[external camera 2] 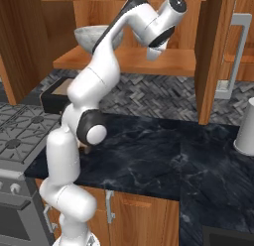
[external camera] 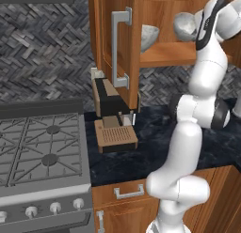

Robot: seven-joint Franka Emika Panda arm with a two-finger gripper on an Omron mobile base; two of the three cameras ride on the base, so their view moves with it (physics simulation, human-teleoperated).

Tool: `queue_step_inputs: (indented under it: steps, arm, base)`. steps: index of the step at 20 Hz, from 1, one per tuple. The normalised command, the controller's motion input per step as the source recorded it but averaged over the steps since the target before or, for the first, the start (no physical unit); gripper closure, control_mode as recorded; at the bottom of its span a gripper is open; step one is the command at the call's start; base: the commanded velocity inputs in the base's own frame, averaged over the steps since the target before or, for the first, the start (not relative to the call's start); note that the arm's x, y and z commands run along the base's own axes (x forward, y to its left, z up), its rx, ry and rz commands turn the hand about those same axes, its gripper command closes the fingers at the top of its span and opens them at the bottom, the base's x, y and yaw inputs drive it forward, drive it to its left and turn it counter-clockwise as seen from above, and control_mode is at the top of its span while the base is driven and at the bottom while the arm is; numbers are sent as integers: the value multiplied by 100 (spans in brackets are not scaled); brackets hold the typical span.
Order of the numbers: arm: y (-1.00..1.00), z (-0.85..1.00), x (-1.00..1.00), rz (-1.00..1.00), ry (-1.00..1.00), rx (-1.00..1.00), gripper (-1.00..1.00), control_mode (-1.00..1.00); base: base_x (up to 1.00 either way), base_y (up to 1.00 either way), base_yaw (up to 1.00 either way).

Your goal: Take the smaller bowl and place it next to the appetizer plate on the dining counter , and place the larger bowl next to the plate with cooked food.

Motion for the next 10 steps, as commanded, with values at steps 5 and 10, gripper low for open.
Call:
queue_step_inputs:
  steps: [5,10]
  arm:
    - [0,0,-75,0,0,-2,100,-100]
    - [5,4,-75,0,5,-5,100,-100]
  base:
    - [0,0,0]
    - [0,0,0]
